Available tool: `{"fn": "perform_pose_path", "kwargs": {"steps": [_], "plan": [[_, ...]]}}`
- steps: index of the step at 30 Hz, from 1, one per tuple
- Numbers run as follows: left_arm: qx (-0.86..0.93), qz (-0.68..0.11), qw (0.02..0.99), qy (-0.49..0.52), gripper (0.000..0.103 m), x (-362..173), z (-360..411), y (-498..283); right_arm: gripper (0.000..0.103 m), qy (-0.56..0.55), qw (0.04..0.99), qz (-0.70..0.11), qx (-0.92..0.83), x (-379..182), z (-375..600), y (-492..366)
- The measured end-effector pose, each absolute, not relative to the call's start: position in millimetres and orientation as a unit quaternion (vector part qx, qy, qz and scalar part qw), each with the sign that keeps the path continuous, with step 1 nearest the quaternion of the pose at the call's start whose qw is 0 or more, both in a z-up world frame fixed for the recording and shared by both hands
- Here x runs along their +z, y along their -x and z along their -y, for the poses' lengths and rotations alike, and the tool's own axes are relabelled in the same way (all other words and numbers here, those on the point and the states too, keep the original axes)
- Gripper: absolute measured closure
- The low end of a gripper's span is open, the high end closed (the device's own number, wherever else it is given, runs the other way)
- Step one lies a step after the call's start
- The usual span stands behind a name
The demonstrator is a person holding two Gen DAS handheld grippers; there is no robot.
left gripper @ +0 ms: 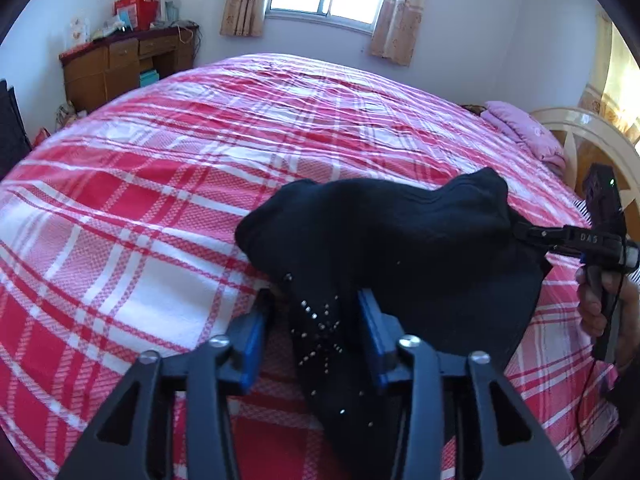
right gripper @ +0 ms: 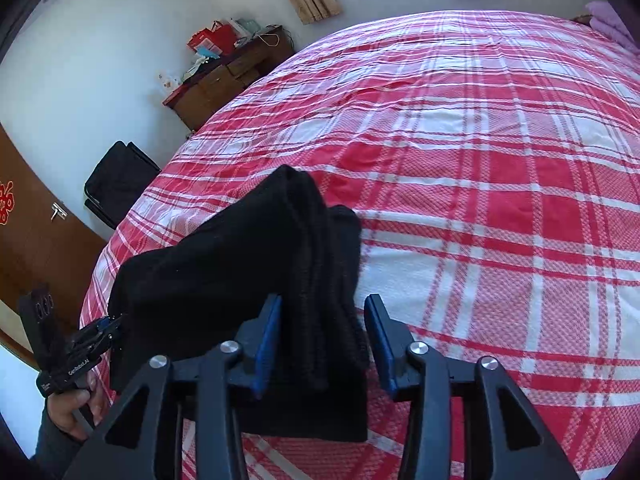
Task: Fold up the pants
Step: 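Set the bundle down and open both grippers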
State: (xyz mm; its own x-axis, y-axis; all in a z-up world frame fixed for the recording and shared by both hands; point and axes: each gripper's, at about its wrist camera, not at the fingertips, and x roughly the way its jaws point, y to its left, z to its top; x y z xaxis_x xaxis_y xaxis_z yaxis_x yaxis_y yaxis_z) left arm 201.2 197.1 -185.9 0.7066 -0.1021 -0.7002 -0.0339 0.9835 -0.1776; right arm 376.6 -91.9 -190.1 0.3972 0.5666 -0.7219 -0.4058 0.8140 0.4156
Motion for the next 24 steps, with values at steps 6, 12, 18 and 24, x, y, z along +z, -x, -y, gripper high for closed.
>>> {"fn": "perform_pose_path", "kwargs": {"steps": [6,12,18,24], "plan": [[0.008,-0.390,0.918,0.075,0.040,-180,-202,-185,0.047,-0.093,0.851,-0.451,0.253,-178,117,-365],[0.020,-0.385,0.921,0.064,0.039,-170,-205,-159,0.046,-0.082,0.879,-0.430,0.189,-163,145,-331],[-0.001,-0.361,0.931,0.059,0.037,-146,-190,-137,0.043,-0.031,0.895,-0.402,0.191,-142,146,-263],[-0.033,-0.330,0.942,0.058,0.029,-122,-167,-114,0.040,-0.001,0.912,-0.359,0.198,-115,136,-198]]}}
